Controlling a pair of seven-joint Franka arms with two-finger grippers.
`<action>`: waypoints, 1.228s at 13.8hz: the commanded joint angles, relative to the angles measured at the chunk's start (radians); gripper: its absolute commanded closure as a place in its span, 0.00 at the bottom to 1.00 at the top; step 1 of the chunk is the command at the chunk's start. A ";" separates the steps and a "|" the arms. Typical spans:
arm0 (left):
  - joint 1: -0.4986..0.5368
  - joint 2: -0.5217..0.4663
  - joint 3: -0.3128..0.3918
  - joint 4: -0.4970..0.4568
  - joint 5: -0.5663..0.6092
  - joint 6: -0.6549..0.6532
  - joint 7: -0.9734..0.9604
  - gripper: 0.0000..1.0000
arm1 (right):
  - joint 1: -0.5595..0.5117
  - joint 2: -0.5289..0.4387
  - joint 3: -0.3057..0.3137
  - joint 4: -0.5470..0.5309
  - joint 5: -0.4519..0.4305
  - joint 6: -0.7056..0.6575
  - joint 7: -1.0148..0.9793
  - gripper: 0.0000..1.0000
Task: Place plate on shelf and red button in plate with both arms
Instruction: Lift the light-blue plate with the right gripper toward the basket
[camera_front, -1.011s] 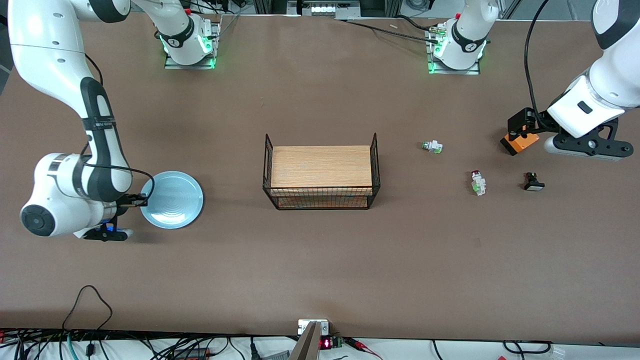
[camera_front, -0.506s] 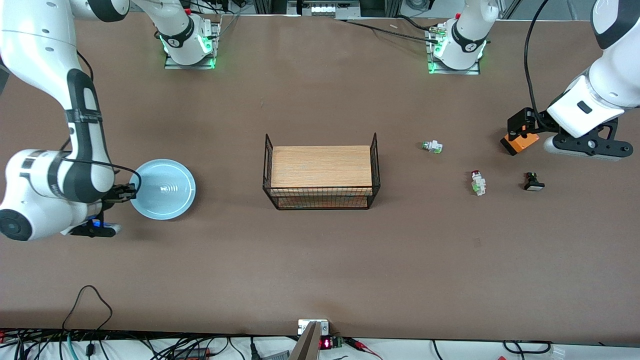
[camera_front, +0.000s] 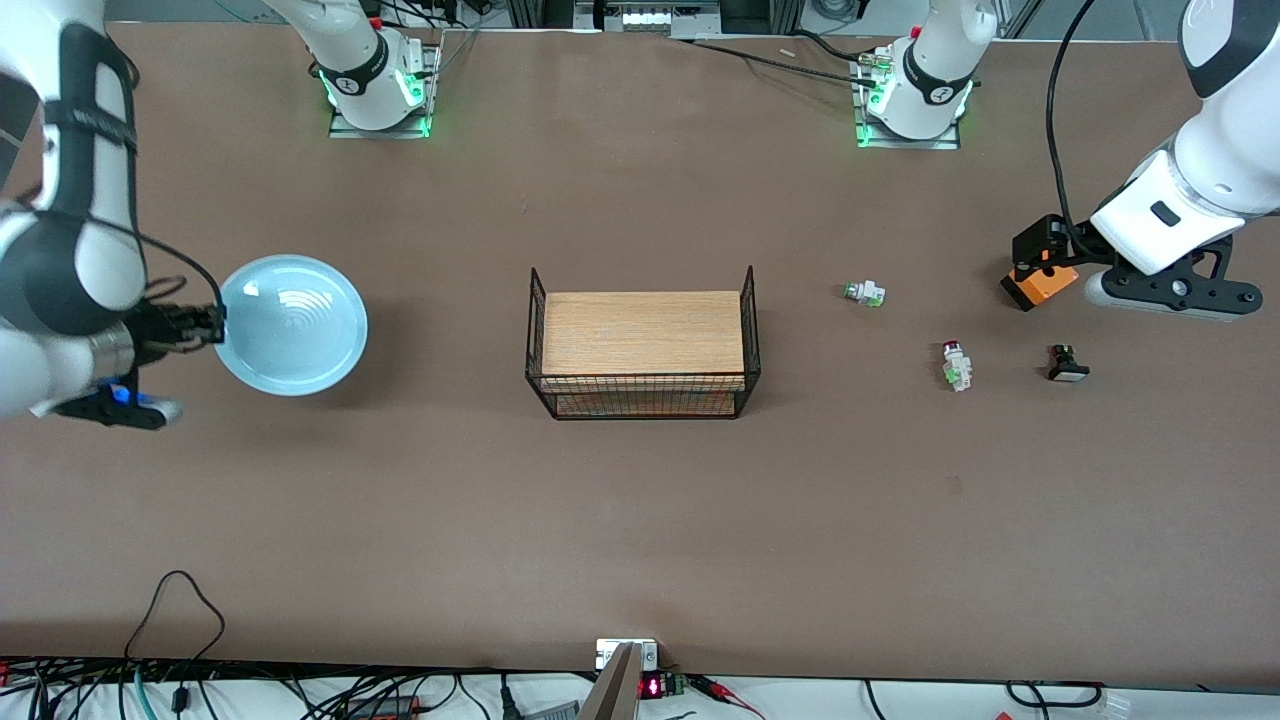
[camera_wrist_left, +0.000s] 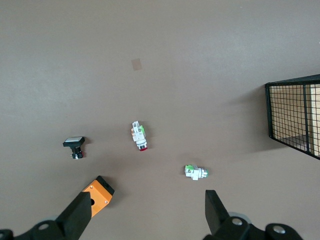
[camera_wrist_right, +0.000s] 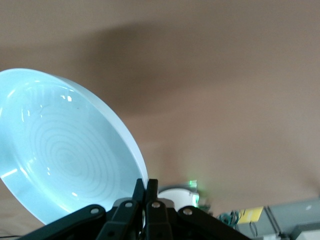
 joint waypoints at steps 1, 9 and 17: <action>-0.002 0.014 -0.020 0.037 0.017 -0.027 0.011 0.00 | 0.044 -0.026 0.004 0.048 0.007 -0.106 0.108 1.00; -0.002 0.014 -0.023 0.047 0.017 -0.028 0.009 0.00 | 0.228 -0.079 0.010 0.061 0.236 -0.123 0.602 1.00; -0.001 0.014 -0.023 0.047 0.017 -0.051 0.014 0.00 | 0.419 -0.079 0.012 0.063 0.319 -0.002 0.969 1.00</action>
